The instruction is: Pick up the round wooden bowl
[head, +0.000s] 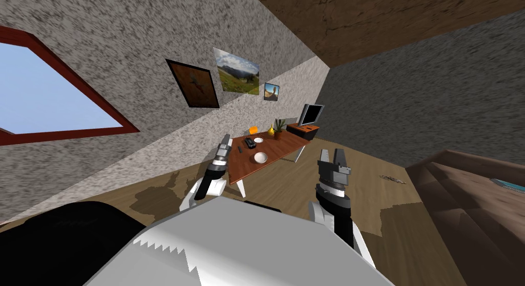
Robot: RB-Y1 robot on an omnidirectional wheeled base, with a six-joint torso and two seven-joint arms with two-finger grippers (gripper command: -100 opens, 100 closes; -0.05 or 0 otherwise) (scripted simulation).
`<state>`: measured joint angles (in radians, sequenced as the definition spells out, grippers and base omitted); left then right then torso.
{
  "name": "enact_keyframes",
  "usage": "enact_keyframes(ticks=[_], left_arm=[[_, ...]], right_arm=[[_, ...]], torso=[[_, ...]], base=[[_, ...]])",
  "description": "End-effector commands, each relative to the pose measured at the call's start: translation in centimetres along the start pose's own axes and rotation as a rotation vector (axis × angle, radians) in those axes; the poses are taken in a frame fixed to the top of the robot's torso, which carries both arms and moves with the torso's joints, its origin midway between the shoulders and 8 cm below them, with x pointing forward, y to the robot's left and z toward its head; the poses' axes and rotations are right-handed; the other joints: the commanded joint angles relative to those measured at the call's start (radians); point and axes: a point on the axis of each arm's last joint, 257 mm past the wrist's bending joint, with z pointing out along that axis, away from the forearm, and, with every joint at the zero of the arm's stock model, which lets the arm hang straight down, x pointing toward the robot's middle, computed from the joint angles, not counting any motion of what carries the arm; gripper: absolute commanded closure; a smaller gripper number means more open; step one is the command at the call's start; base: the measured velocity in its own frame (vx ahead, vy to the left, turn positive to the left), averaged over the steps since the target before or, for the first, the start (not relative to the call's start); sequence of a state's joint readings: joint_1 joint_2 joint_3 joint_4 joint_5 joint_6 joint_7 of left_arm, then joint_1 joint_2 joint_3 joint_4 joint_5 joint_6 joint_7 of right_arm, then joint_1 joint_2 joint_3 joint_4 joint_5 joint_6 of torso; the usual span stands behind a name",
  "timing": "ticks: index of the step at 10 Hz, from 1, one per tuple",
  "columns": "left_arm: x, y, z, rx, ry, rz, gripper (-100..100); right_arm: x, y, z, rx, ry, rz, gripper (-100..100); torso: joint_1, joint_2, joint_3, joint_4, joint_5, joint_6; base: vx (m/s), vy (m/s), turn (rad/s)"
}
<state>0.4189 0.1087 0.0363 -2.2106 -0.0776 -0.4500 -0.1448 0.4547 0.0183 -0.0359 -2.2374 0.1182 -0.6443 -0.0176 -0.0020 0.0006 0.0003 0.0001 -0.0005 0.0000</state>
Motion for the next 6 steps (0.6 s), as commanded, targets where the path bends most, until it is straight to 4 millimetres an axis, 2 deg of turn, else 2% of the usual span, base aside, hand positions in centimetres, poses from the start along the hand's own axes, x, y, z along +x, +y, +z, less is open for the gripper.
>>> enact_keyframes(ticks=[1, 4, 5, 6], left_arm=[[0.6, 1.6, 0.0, -0.050, 0.016, -0.011, -100], [1.6, 4.3, 0.2, -0.129, 0.040, -0.032, -100], [1.6, 4.5, 0.1, -0.136, 0.041, -0.032, -100], [2.1, 5.7, 0.2, -0.172, 0.052, -0.044, -100]], right_arm=[[0.0, 0.0, 0.0, 0.000, 0.000, 0.000, 0], [0.0, 0.0, 0.0, 0.000, 0.000, 0.000, 0], [0.0, 0.0, 0.0, 0.000, 0.000, 0.000, 0], [0.0, 0.0, 0.0, 0.000, 0.000, 0.000, 0]], torso=[[0.000, 0.000, 0.000, 0.000, 0.000, 0.000], [0.000, 0.000, 0.000, 0.000, 0.000, 0.000], [0.000, 0.000, 0.000, 0.000, 0.000, 0.000], [0.000, 0.000, 0.000, 0.000, 0.000, 0.000]], base=[[-0.010, -0.026, 0.006], [-0.010, -0.034, 0.006], [-0.008, -0.030, 0.003], [-0.006, -0.037, 0.007]])
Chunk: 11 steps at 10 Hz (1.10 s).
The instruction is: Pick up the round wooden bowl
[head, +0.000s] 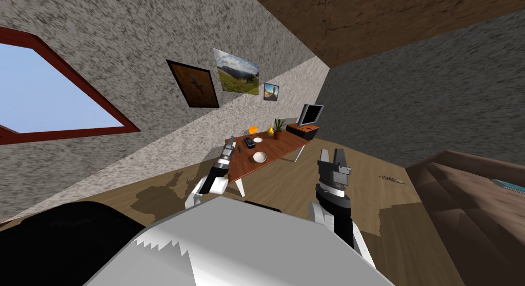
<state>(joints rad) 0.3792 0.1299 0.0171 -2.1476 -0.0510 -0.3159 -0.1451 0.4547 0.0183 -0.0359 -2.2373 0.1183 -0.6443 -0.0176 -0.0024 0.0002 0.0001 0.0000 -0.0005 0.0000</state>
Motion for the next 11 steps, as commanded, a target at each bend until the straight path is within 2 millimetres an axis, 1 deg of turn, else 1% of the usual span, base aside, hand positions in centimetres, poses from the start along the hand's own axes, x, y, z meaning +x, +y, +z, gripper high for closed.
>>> enact_keyframes(ticks=[1, 2, 3, 4, 5, 6, 7, 8, 9, 10, 11], left_arm=[[0.2, 0.9, 0.3, -0.034, 0.008, -0.006, -100], [0.6, 2.1, 0.6, -0.067, 0.018, -0.019, -100], [0.7, 2.5, 0.5, -0.084, 0.021, -0.019, -100], [1.2, 3.7, 0.8, -0.117, 0.031, -0.033, -100], [1.3, 4.2, 0.7, -0.136, 0.034, -0.033, -100], [1.9, 5.4, 0.9, -0.169, 0.044, -0.047, -100], [1.9, 5.9, 0.8, -0.190, 0.047, -0.047, -100], [2.5, 7.2, 1.0, -0.224, 0.057, -0.062, -100], [2.6, 7.7, 0.9, -0.245, 0.060, -0.062, -100], [3.2, 8.9, 1.0, -0.277, 0.070, -0.077, -100], [3.4, 9.5, 0.9, -0.302, 0.074, -0.077, -100]], right_arm=[[0.0, 0.0, 0.0, 0.000, 0.000, 0.000, 0], [0.0, 0.0, 0.0, 0.000, 0.000, 0.000, 0], [0.0, 0.0, 0.0, 0.000, 0.000, 0.000, 0], [0.0, 0.0, 0.0, 0.000, 0.000, 0.000, 0], [0.0, 0.0, 0.0, 0.000, 0.000, 0.000, 0], [0.0, 0.0, 0.0, 0.000, 0.000, 0.000, 0], [0.0, 0.0, 0.0, 0.000, 0.000, 0.000, 0], [0.0, 0.0, 0.0, 0.000, 0.000, 0.000, 0], [0.0, 0.0, 0.0, 0.000, 0.000, 0.000, 0], [0.0, 0.0, 0.0, 0.000, 0.000, 0.000, 0], [0.0, 0.0, 0.0, 0.000, 0.000, 0.000, 0]], torso=[[0.000, 0.000, 0.000, 0.000, 0.000, 0.000], [0.000, 0.000, 0.000, 0.000, 0.000, 0.000], [0.000, 0.000, 0.000, 0.000, 0.000, 0.000], [0.000, 0.000, 0.000, 0.000, 0.000, 0.000], [0.000, 0.000, 0.000, 0.000, 0.000, 0.000], [0.000, 0.000, 0.000, 0.000, 0.000, 0.000], [0.000, 0.000, 0.000, 0.000, 0.000, 0.000], [0.000, 0.000, 0.000, 0.000, 0.000, 0.000], [0.000, 0.000, 0.000, 0.000, 0.000, 0.000], [0.000, 0.000, 0.000, 0.000, 0.000, 0.000], [0.000, 0.000, 0.000, 0.000, 0.000, 0.000]], base=[[-0.007, -0.032, 0.005], [-0.011, -0.038, 0.008], [-0.006, -0.029, 0.004], [-0.005, -0.036, 0.008], [-0.003, -0.030, 0.006], [-0.004, -0.033, 0.008], [-0.004, -0.032, 0.004], [-0.007, -0.041, 0.010], [-0.001, -0.035, 0.006], [-0.002, -0.034, 0.010], [0.003, -0.034, 0.002]])
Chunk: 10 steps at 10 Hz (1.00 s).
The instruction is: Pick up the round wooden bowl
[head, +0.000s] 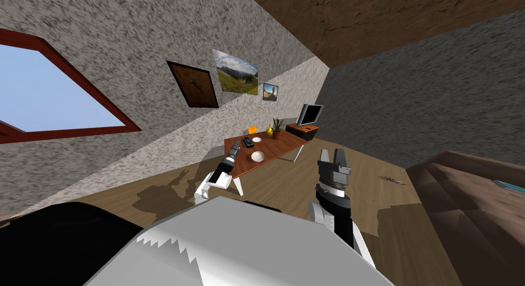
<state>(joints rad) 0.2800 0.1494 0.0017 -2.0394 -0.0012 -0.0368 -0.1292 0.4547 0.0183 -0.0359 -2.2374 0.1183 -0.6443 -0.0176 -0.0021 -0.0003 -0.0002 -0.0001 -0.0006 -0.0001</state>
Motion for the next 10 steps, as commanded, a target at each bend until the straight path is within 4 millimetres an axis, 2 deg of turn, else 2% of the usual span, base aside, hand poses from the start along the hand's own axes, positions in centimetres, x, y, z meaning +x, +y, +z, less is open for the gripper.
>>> enact_keyframes(ticks=[1, 7, 10], left_arm=[[0.7, 1.6, 0.7, -0.050, 0.014, -0.019, -100], [2.9, 7.1, 1.9, -0.230, 0.059, -0.065, -100], [3.8, 9.7, 1.9, -0.324, 0.079, -0.079, -100]], right_arm=[[0.0, 0.0, 0.0, 0.000, 0.000, 0.000, 0], [0.0, 0.0, 0.0, 0.000, 0.000, 0.000, 0], [0.0, 0.0, 0.0, 0.000, 0.000, 0.000, 0]], torso=[[0.000, 0.000, 0.000, 0.000, 0.000, 0.000], [0.000, 0.000, 0.000, 0.000, 0.000, 0.000], [-0.001, -0.001, 0.000, 0.000, 0.000, 0.000]], base=[[0.009, -0.041, 0.013], [0.003, -0.038, 0.008], [0.011, -0.039, 0.008]])
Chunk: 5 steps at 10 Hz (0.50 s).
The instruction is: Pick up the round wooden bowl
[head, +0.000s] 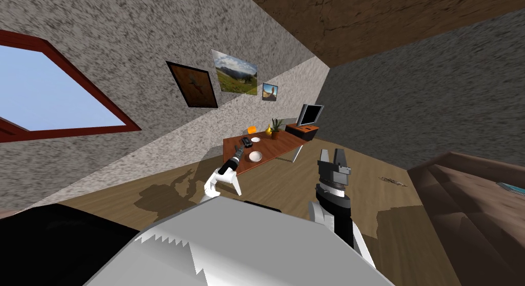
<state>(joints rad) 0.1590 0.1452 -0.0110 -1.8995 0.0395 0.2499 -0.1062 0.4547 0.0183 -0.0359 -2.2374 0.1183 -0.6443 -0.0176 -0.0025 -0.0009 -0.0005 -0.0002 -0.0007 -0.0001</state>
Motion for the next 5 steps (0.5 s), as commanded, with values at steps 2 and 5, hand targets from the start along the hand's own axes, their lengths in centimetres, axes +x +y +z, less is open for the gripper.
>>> enact_keyframes(ticks=[2, 5], left_arm=[[0.8, 2.4, 1.0, -0.085, 0.019, -0.016, -100], [2.0, 5.0, 2.2, -0.184, 0.045, -0.043, -100]], right_arm=[[0.0, 0.0, 0.0, 0.000, 0.000, 0.000, 0], [0.0, 0.0, 0.0, 0.000, 0.000, 0.000, 0]], torso=[[0.000, 0.000, 0.000, 0.000, 0.000, 0.000], [0.000, -0.001, 0.000, 0.000, 0.000, 0.000]], base=[[0.010, -0.035, 0.007], [0.019, -0.037, 0.011]])
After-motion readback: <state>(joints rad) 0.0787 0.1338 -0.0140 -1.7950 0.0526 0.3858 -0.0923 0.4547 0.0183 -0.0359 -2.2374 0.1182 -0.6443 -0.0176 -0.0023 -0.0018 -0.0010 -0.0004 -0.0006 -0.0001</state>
